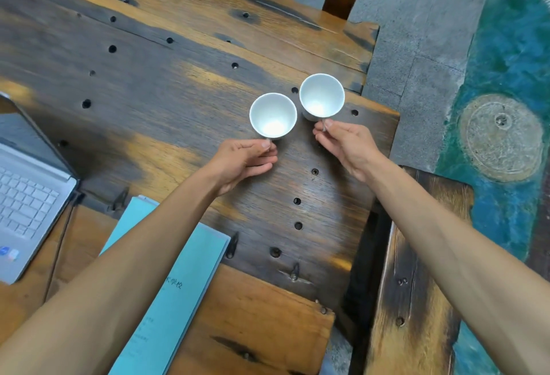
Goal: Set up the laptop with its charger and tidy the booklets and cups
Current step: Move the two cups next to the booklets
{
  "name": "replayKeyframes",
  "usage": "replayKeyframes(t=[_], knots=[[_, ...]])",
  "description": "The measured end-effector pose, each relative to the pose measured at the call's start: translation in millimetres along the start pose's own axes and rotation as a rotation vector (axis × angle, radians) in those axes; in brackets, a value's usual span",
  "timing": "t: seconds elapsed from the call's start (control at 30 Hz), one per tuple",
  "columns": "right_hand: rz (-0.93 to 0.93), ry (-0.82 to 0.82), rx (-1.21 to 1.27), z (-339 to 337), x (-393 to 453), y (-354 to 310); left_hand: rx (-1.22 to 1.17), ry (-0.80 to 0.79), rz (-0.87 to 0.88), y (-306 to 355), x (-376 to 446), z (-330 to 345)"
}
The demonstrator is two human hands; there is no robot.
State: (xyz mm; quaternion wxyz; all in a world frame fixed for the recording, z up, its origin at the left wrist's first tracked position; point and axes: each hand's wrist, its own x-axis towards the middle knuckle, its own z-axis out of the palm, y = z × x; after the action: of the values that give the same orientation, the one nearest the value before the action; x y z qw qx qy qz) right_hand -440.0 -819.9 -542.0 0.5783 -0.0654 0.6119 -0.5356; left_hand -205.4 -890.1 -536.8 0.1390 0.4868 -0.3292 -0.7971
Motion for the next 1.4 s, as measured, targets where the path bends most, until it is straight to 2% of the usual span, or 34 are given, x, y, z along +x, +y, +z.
replayKeyframes(t=[0.23,0.5,0.67,0.9,1.17,1.4], knots=[[0.075,-0.035,0.099,3,-72,12,-0.032,0.044,0.039,-14,-84,-12],[0.125,-0.078,0.002,0,-185,55,-0.089,0.059,0.038,-70,-185,-30],[0.158,-0.031,-0.066,6,-250,105,-0.102,0.082,0.012,-118,-236,-42],[0.111,0.074,-0.061,22,-340,185,-0.02,0.009,-0.025,-173,-296,-68],[0.081,0.157,0.054,38,-447,275,0.094,-0.049,-0.041,-229,-384,-101],[0.052,0.213,0.102,31,-513,336,0.225,-0.055,-0.069,-273,-434,-102]])
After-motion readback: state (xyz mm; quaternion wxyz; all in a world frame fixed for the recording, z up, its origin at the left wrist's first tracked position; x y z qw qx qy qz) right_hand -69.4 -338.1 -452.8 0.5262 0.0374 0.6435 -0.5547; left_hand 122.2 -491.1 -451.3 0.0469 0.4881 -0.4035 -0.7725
